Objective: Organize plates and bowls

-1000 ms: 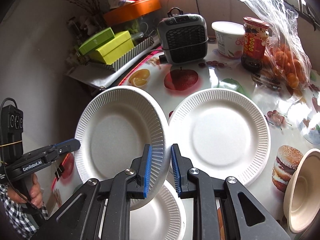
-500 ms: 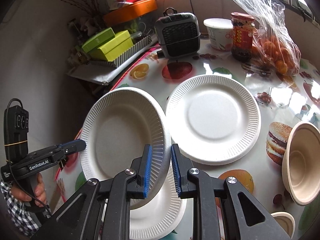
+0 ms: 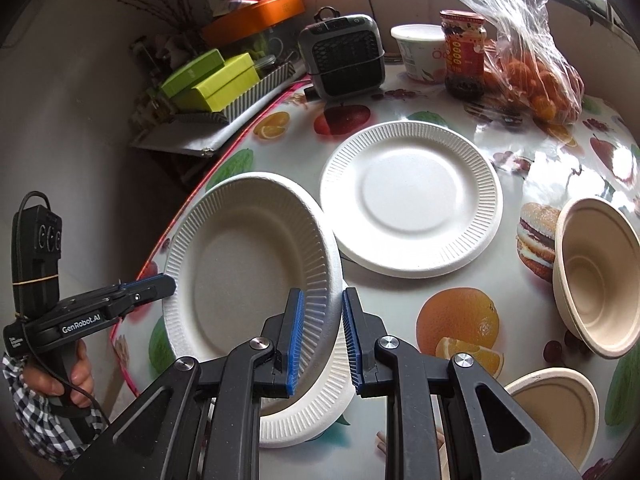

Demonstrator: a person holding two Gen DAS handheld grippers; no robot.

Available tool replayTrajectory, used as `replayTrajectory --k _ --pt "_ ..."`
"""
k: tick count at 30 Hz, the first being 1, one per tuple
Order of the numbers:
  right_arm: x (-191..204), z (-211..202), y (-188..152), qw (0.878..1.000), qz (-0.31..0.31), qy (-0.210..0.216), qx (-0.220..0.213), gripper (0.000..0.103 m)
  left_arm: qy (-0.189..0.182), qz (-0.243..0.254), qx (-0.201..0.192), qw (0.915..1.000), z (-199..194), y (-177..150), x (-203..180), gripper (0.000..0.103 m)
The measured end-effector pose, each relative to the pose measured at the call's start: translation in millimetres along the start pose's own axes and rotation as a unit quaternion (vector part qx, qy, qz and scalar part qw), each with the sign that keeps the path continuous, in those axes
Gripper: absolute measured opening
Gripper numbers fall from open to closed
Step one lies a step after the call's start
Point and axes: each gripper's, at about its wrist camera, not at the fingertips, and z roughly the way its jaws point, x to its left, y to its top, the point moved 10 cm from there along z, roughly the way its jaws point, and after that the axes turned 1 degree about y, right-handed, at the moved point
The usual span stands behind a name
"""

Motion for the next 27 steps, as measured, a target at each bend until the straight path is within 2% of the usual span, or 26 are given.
replayTrajectory --k 27 --pt "-8.6 10.0 -40.5 0.999 -0.003 -0.023 0.036 0.019 0.005 0.008 0.033 0.9994 9.3 -26.9 -2.9 0.018"
